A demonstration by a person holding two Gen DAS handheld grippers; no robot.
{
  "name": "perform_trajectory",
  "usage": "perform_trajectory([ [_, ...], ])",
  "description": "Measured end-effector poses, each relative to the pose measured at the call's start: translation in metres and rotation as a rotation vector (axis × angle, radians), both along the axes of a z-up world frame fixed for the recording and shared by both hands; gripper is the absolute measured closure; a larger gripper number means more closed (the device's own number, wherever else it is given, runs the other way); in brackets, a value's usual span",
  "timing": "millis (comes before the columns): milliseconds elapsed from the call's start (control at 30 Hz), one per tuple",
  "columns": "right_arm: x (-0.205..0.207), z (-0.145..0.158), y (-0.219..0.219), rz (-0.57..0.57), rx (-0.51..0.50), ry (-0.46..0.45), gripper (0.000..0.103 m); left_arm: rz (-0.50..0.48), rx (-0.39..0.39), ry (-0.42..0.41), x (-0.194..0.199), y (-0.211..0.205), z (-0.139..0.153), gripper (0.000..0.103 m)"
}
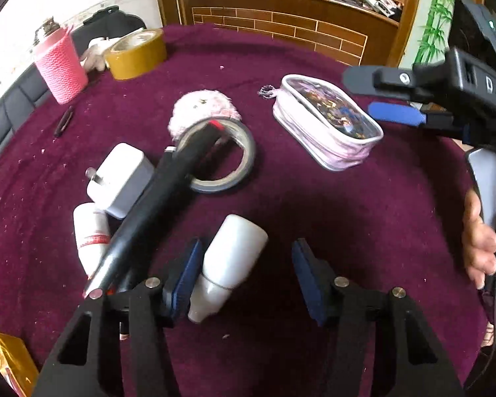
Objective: Organize objects
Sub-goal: 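Grasp the white dropper bottle with the left tool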
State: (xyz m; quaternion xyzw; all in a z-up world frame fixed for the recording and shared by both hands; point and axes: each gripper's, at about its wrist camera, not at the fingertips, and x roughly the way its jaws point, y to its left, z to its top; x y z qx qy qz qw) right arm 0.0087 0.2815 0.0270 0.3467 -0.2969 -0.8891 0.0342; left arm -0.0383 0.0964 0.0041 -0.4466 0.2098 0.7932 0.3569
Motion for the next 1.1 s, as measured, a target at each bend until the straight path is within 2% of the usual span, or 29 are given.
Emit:
perform_trajectory([
  [133, -0.001, 0.000, -0.002, 0.002, 0.010, -0.004, 0.015, 0.050, 0.023, 0.018, -0.002, 0.006, -0.002, 0.052],
  [167, -0.001, -0.001, -0.001, 0.002, 0.008, -0.006, 0.015, 0.064, 0.028, 0.024, -0.001, 0.006, -0.001, 0.066],
  [267, -0.001, -0.002, 0.001, -0.010, 0.007, -0.013, 0.015, 0.137, 0.047, 0.010, -0.002, -0.001, 0.002, 0.070],
  [300, -0.001, -0.002, 0.001, -0.015, 0.013, -0.014, 0.015, 0.158, 0.057, 0.007, -0.001, -0.006, 0.004, 0.077],
  [467, 0.001, 0.002, -0.003, -0.008, 0.040, 0.006, 0.015, 0.236, 0.172, 0.001, 0.021, -0.047, 0.030, 0.077],
  [633, 0.011, 0.021, -0.021, 0.016, 0.118, 0.098, 0.015, 0.308, 0.306, 0.032, 0.060, -0.101, 0.062, 0.078],
  [733, 0.008, 0.033, -0.041, 0.117, 0.073, 0.103, 0.014, 0.345, 0.379, 0.056, 0.083, -0.133, 0.079, 0.078],
  [833, -0.011, 0.032, -0.075, 0.295, -0.056, 0.028, 0.014, 0.373, 0.456, 0.077, 0.101, -0.161, 0.092, 0.078],
  [900, -0.030, 0.023, -0.101, 0.381, -0.131, -0.057, 0.014, 0.387, 0.499, 0.089, 0.112, -0.179, 0.097, 0.077],
  [967, -0.045, 0.013, -0.121, 0.382, -0.133, -0.128, 0.017, 0.401, 0.522, 0.100, 0.120, -0.191, 0.099, 0.077],
  [1100, -0.070, -0.004, -0.139, 0.287, -0.138, -0.214, 0.045, 0.422, 0.539, 0.107, 0.133, -0.215, 0.096, 0.077],
])
